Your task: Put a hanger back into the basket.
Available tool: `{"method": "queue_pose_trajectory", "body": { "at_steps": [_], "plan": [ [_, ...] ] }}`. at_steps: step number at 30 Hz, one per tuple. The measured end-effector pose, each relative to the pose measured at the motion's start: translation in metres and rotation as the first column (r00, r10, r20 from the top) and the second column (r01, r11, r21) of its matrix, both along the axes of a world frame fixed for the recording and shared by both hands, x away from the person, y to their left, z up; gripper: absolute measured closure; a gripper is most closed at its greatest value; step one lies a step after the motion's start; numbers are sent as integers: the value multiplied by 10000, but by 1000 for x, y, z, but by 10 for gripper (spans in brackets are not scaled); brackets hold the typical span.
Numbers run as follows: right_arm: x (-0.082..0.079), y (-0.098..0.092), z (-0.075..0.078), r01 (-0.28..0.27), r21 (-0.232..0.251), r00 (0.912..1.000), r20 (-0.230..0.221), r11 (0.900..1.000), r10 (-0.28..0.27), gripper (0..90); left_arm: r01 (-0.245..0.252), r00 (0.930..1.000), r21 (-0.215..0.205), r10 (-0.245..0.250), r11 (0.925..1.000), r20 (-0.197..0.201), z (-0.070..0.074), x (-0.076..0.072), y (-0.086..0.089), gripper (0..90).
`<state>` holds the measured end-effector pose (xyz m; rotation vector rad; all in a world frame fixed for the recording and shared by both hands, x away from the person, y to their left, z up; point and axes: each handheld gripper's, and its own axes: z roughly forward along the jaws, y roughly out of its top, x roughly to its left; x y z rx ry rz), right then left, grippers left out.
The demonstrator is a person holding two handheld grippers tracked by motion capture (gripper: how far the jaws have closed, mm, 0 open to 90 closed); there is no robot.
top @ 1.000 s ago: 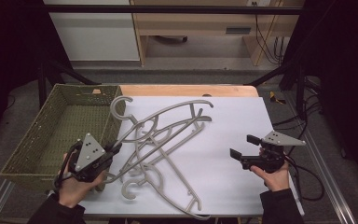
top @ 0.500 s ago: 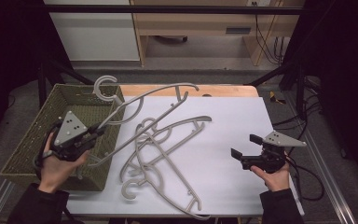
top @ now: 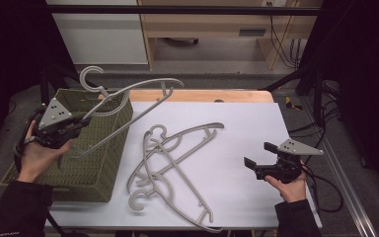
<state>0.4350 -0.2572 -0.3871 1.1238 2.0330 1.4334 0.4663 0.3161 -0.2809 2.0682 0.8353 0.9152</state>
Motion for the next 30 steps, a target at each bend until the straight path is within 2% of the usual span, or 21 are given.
{"method": "queue_pose_trajectory", "body": {
  "at_steps": [13,18,23,29,30],
  "plan": [
    [0,0,-1,14,-4,10000,-37,10000,-14,49,-866,9961,143,869,9961,-164,-12,12,53,818],
    [1,0,-1,-3,-50,10000,-34,10000,3,48,-1456,9885,240,1464,9891,-373,-23,14,75,818],
    [1,0,-2,6,-72,10000,-82,10000,-6,49,-1741,9834,293,1753,9843,-470,-30,13,89,818],
    [1,2,-3,-20,-127,9999,-155,9999,18,48,-2231,9731,334,2246,9742,-521,-39,13,109,818],
    [2,2,-3,-38,-152,9999,-144,9999,36,48,-2384,9693,248,2395,9708,-565,-42,14,113,818]
  ]
}}
